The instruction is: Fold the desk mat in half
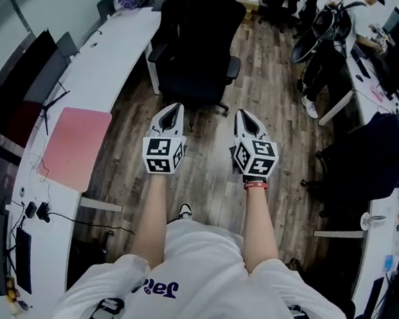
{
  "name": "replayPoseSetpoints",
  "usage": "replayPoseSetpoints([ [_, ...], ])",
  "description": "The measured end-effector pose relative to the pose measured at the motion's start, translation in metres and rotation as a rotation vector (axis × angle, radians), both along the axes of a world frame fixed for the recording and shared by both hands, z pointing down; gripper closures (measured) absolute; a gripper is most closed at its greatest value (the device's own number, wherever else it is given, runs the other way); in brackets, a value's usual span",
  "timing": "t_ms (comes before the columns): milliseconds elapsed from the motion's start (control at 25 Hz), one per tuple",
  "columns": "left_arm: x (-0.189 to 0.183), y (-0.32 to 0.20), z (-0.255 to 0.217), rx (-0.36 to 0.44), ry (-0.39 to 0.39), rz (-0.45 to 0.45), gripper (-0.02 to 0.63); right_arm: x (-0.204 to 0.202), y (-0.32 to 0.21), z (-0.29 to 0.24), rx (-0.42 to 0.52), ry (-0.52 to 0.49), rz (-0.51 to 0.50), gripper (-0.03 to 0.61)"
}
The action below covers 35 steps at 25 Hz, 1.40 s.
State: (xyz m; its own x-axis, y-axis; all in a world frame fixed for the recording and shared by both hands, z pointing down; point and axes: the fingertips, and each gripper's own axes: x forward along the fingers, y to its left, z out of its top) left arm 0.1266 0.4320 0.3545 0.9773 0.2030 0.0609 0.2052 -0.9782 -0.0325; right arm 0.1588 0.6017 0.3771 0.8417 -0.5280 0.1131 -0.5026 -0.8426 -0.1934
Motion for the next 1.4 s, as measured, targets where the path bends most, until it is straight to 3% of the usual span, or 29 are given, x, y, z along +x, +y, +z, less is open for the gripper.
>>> replayPoseSetpoints([
  [480, 0.048, -0.124, 0.02, -0.033, -0.04, -0.078, 0.597, 0.063, -0.132, 0.017, -0.001, -0.051, -0.082, 0.561],
  [800, 0.046, -0.2, 0.029, -0.037, -0.051, -0.181, 0.597, 0.076, -0.221, 0.02, -0.003, -0.053, -0.202, 0.561],
  [1120, 0.019, -0.272, 0.026, -0.047, -0.058, -0.348, 0.597, 0.071, -0.314, 0.017, -0.017, -0.062, -0.385, 0.561],
  [1400, -0.003, -0.348, 0.016, -0.049, -0.04, -0.551, 0.597, 0.07, -0.418, 0.001, -0.006, -0.049, -0.609, 0.561],
])
